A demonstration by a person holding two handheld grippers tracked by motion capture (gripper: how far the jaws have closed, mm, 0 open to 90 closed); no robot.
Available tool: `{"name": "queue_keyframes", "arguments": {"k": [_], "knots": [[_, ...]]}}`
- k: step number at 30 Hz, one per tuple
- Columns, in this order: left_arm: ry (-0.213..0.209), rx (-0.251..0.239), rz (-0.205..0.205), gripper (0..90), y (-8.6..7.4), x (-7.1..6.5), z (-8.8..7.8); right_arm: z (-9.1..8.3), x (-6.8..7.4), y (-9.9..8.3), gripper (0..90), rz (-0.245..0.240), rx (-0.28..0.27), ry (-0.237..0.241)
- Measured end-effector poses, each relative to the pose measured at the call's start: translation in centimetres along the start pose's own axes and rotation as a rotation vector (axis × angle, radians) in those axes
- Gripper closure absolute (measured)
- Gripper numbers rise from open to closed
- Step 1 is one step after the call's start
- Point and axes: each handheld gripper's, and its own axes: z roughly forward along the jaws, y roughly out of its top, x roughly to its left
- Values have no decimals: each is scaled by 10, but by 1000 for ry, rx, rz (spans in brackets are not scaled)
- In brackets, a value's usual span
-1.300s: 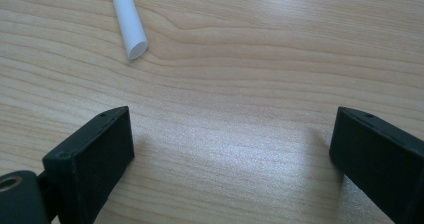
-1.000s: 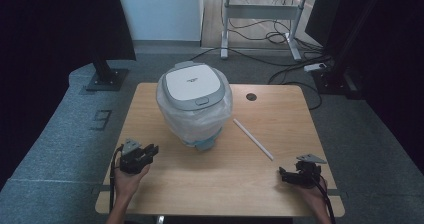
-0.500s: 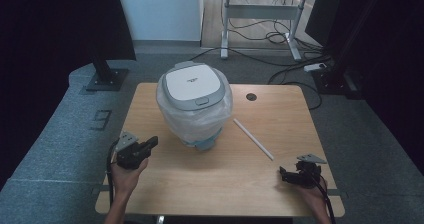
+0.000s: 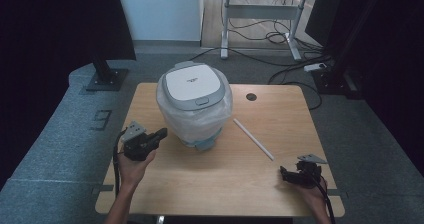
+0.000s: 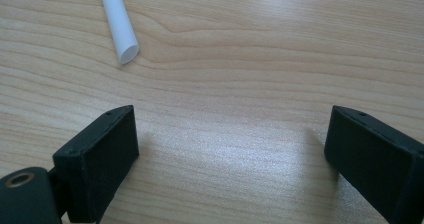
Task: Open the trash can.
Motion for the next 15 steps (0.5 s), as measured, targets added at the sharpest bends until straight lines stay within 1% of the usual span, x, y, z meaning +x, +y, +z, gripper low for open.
{"name": "queue_keyframes", "arguments": {"k": [4,5,6,8,9,11,15], "knots": [[-10,-8,12,897,10,-3,0,0,0,0,66,-1,-1,0],[-10,-8,12,897,10,-3,0,0,0,0,66,-1,0,0],[-17,-14,13,897,15,-4,0,0,0,0,66,-1,-1,0],[-22,-19,21,897,19,-6,0,0,0,0,66,-1,-1,0],[-22,-19,21,898,19,-6,0,0,0,0,66,-1,-1,0],[-34,-25,26,897,26,-10,1,0,0,0,66,0,0,0],[-39,-28,31,897,32,-12,3,0,0,0,66,-1,-1,0]]}}
